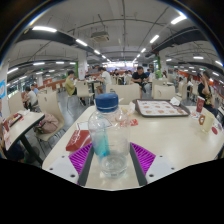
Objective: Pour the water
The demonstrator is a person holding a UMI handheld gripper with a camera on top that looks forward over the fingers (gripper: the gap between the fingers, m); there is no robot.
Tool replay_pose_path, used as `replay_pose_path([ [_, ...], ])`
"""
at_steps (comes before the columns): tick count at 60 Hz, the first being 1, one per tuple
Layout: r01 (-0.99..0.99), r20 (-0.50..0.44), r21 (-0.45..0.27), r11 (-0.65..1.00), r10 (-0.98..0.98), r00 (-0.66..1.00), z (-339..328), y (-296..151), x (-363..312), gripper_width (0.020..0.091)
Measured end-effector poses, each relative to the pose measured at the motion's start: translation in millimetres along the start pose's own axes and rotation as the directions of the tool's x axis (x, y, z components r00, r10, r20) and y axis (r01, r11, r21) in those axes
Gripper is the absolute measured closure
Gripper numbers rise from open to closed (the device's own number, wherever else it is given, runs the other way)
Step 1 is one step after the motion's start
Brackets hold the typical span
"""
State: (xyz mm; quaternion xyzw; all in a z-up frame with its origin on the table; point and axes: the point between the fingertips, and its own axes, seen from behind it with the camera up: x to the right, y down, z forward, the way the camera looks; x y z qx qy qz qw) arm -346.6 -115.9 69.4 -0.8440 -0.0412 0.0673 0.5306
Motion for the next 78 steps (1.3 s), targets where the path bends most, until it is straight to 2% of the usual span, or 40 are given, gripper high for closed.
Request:
replay_pose_path([
  [5, 0.024, -0.011, 0.014, 1.0, -0.024, 1.0, 10, 1, 2, 0.0527],
  [8, 0.031, -0.012, 0.027, 0.999, -0.031, 0.999, 11, -2, 3, 0.0539],
  [21, 0.043, 0.018, 0.026, 0.999, -0.043, 0.999, 11, -3, 1, 0.0691],
  [27, 0.05, 0.048, 0.014, 0.999, -0.05, 0.998, 7, -8, -2, 0.0691],
  [33, 0.006, 0.094, 0.032, 0.999, -0.009, 0.996, -2, -36, -2, 0.0693],
  [39, -0.149, 0.161, 0.044, 0.988, 0.14, 0.977, -18, -80, 6, 0.0694],
  [48, -0.438, 0.251, 0.041, 0.898, 0.415, 0.875, -31, -159, 63, 0.0694],
  [57, -0.688, 0.34, -0.009, 0.726, 0.649, 0.68, -27, -211, 147, 0.0692],
  [65, -0.889, 0.383, -0.124, 0.441, 0.847, 0.368, -17, -232, 228, 0.0692],
  [70, -0.953, 0.386, -0.199, 0.227, 0.913, 0.136, -3, -232, 278, 0.0692],
  [78, -0.96, 0.332, -0.279, -0.041, 0.934, -0.136, 6, -218, 340, 0.0694],
])
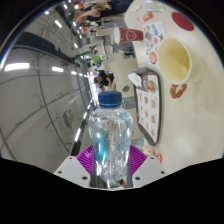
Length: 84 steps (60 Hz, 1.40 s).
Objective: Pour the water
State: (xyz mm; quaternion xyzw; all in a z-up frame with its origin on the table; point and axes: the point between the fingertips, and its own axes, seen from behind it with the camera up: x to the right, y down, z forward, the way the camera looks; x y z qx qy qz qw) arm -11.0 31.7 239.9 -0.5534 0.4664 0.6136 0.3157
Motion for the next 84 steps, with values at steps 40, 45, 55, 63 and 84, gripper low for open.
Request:
replay_pose_path([
  [40, 0.439, -0.126, -0.075, 0.895, -0.445, 0.886, -41, -97, -12, 0.0691],
  [45, 0.72, -0.178, -0.056, 0.692, -0.716, 0.675, -53, -135, -39, 0.0692],
  [55, 0.965, -0.321, -0.068, 0.254, -0.921, 0.22, -90, -222, -55, 0.0693],
  [63, 0.979, -0.403, -0.206, 0.004, -0.912, -0.081, -122, -283, -9, 0.0696],
  [84, 0.929, -0.415, -0.37, -0.017, -0.891, -0.182, -144, -333, 116, 0.069],
])
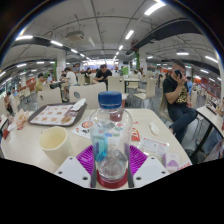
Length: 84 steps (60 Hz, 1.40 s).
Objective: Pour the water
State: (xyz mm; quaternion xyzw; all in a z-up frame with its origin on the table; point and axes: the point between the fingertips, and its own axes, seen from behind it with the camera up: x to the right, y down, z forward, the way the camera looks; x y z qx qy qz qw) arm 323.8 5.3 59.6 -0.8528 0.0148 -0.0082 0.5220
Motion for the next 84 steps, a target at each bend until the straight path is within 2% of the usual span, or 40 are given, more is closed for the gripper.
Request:
replay_pose_path([
  [1, -0.002, -0.002, 0.001, 1.0, 0.002, 1.0, -4, 3, 2, 0.067],
  [3, -0.01, -0.005, 0.021, 1.0, 0.01, 1.0, -5, 2, 4, 0.0684],
  [8, -0.018, -0.014, 0.049, 0.999, 0.019, 1.0, -7, 3, 5, 0.0665],
  [11, -0.019, -0.019, 0.055, 0.998, 0.02, 1.0, -8, 5, 6, 0.0634],
  [16, -0.026, -0.03, 0.041, 0.999, 0.027, 0.999, -11, 3, 4, 0.0567],
  [19, -0.029, -0.048, 0.005, 1.0, 0.029, 0.998, -10, 10, 8, 0.0543],
  [22, -0.031, -0.065, -0.042, 0.999, 0.029, 0.997, -13, 15, 7, 0.0482],
  [27, -0.05, -0.09, -0.109, 0.993, 0.04, 0.995, -24, 24, 4, 0.0312],
  [30, -0.056, -0.103, -0.123, 0.991, 0.043, 0.994, -38, 22, -1, 0.0261],
  [42, -0.057, -0.168, -0.201, 0.978, 0.023, 0.985, -112, 12, -35, 0.0248],
  [56, -0.095, -0.19, -0.229, 0.969, 0.051, 0.98, -193, -5, -102, 0.0251],
  [71, -0.066, -0.131, -0.218, 0.974, 0.038, 0.991, -211, -15, -152, 0.0252],
  [84, -0.022, -0.093, -0.214, 0.977, 0.002, 0.996, -215, -20, -166, 0.0251],
])
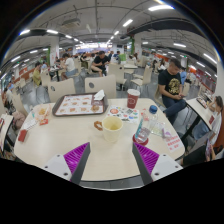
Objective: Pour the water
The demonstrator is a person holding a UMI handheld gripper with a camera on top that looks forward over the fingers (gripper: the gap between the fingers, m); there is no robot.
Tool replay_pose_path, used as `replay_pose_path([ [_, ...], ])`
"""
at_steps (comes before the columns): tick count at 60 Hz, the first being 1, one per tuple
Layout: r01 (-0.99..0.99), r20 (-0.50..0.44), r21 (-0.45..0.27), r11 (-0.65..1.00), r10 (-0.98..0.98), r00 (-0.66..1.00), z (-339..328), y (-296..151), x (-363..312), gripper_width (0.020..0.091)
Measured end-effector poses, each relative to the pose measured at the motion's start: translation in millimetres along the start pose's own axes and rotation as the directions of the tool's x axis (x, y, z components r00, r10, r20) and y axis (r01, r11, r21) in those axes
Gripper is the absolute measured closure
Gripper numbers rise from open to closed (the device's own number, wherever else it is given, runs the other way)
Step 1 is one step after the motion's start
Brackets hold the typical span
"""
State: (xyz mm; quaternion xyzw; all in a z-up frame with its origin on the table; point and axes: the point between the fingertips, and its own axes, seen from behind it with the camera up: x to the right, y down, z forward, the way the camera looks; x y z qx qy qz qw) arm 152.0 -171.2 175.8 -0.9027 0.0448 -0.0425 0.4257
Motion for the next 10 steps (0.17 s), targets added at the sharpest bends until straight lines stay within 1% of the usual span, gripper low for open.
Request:
replay_pose_path([
  [10, 0.023, -0.002, -0.003, 1.0, -0.023, 1.0, -1.1, 1.4, 2.5, 0.0252],
])
